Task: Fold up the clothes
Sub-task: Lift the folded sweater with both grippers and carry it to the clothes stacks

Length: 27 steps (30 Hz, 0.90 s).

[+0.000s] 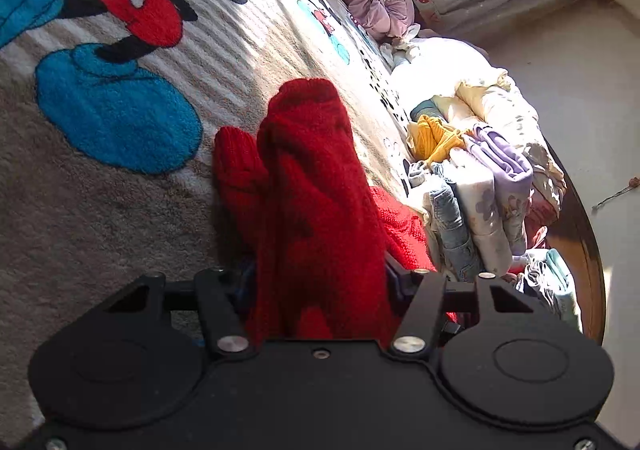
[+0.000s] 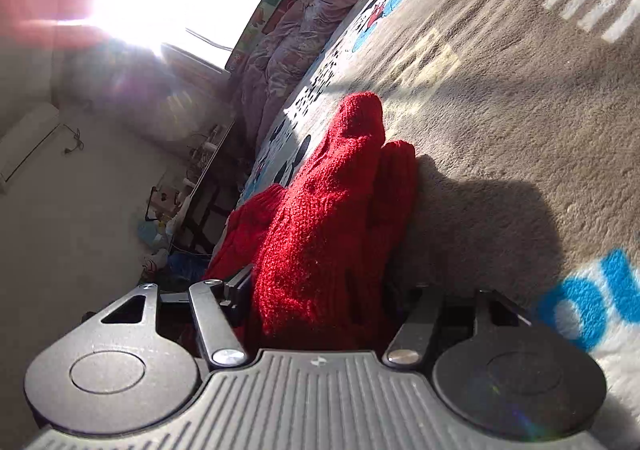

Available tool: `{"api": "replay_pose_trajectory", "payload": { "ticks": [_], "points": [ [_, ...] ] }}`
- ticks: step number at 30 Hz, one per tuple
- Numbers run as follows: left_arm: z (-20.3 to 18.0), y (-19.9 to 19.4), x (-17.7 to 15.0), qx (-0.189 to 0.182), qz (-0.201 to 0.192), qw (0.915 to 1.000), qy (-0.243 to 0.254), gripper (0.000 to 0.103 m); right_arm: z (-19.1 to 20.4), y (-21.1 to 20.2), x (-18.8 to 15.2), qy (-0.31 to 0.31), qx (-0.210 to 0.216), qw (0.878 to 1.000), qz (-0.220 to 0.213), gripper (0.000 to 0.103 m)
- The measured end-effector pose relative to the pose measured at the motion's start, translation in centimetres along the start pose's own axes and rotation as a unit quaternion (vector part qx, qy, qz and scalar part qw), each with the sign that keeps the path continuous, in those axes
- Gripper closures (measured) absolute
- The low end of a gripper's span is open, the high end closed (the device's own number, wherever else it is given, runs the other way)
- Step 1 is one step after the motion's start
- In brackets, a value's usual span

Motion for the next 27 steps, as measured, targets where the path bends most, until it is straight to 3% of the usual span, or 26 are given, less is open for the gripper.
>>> {"api": "replay_pose_trajectory", "payload": {
  "ticks": [4, 6, 7, 9, 11, 14, 19, 22, 25, 26, 27],
  "points": [
    [-4.7, -0.5, -2.2, -0.060, 0.023, 0.9979, 0.013, 0.046, 2.1, -6.2, -0.4, -0.016, 0.009, 0.998, -0.054, 0.041],
    [-5.6, 0.4, -4.0, -0.043, 0.052, 0.9976, 0.020, 0.041, 2.1, -9.4, -0.8, -0.018, -0.005, 0.996, -0.083, 0.040],
    [-5.3, 0.8, -4.8, -0.022, 0.058, 0.9977, 0.028, 0.036, 1.8, -11.0, -1.0, -0.018, -0.021, 0.995, -0.098, 0.035],
    [-3.9, 1.1, -5.8, 0.007, 0.056, 0.9980, 0.029, 0.017, -0.8, -12.6, -2.1, -0.003, -0.076, 0.990, -0.117, 0.009],
    [-1.3, 1.4, -6.5, 0.016, 0.053, 0.9984, -0.015, 0.017, -3.6, -13.7, -2.9, 0.032, -0.099, 0.987, -0.121, 0.009],
    [-0.3, 1.1, -6.5, -0.014, 0.048, 0.9981, -0.037, 0.017, -5.4, -14.7, -3.0, 0.043, -0.082, 0.988, -0.128, 0.014],
    [-1.1, 1.2, -7.1, -0.025, 0.076, 0.9965, -0.023, 0.015, -5.5, -13.9, -2.9, 0.026, -0.062, 0.990, -0.124, 0.009],
    [-1.8, 1.8, -8.3, -0.031, 0.089, 0.9955, -0.010, 0.015, -5.0, -12.6, -3.0, 0.011, -0.073, 0.991, -0.114, 0.009],
    [-2.4, 2.3, -9.3, -0.020, 0.080, 0.9963, 0.025, 0.022, -4.3, -10.8, -3.2, -0.008, -0.080, 0.991, -0.104, 0.016],
    [-2.7, 2.5, -9.7, -0.024, 0.082, 0.9959, 0.029, 0.032, -4.1, -10.2, -3.5, -0.013, -0.082, 0.992, -0.099, 0.020],
    [-2.8, 2.8, -9.8, -0.026, 0.079, 0.9961, 0.030, 0.036, -3.9, -10.0, -3.5, -0.015, -0.081, 0.992, -0.101, 0.025]
  ]
}}
Point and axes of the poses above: each gripper's, at about its wrist camera, not at the fingertips, and y roughly the way its jaws point, z to its left, x to its top, the point moved 8 cm from there along y, roughly the way its jaws point
